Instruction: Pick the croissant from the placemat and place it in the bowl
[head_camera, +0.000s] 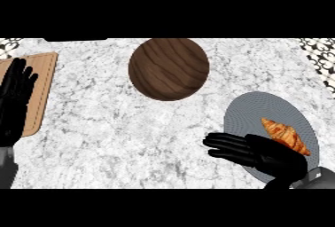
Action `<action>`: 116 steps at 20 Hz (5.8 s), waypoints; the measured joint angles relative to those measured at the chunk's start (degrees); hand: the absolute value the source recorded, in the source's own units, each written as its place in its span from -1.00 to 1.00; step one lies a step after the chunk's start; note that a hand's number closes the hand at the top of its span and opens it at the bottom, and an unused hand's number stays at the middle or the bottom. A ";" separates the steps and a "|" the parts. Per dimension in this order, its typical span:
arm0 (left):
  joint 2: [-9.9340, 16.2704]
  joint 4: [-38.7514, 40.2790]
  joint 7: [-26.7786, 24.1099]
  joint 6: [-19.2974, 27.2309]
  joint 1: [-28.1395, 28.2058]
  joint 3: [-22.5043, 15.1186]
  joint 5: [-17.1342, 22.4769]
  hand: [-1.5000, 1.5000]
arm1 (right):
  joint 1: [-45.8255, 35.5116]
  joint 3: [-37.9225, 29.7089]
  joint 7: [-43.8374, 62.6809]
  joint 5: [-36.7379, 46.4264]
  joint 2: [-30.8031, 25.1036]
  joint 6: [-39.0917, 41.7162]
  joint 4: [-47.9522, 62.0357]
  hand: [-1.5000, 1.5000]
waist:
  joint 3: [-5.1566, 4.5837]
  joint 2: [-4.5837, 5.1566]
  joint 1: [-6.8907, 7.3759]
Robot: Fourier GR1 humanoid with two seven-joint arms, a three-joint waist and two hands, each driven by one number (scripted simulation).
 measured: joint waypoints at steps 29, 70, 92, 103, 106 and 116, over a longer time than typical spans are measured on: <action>-2.01 4.56 -6.27 -4.75 0.13 5.56 1.53 0.00 | 35.52 -36.13 -10.32 34.76 -40.09 -12.58 -21.71 -1.00 | -0.20 0.57 -0.21; -9.16 5.10 -2.81 -10.12 -4.62 9.80 -6.02 0.00 | 9.54 -24.94 -19.49 71.44 -5.70 -11.56 11.78 -1.00 | -0.12 1.18 2.75; -11.52 7.11 -3.89 -12.49 -5.63 12.49 -8.81 0.00 | 0.54 -28.07 -20.47 81.28 4.08 -19.93 27.90 1.00 | -0.42 0.94 2.83; -11.13 6.09 -2.85 -11.69 -3.94 14.52 -9.10 0.00 | 2.77 -42.05 -5.97 74.09 9.28 -14.67 33.12 1.00 | -0.77 0.15 -0.97; -10.68 6.03 -3.13 -11.58 -2.95 15.34 -9.07 0.00 | 4.69 -50.09 4.54 70.09 12.34 -11.38 34.30 1.00 | -0.94 -0.16 -2.23; -11.15 5.10 -2.35 -11.86 -3.55 14.37 -9.20 0.00 | 10.08 -60.96 33.31 66.29 21.57 -1.15 12.14 1.00 | -0.53 0.29 -0.48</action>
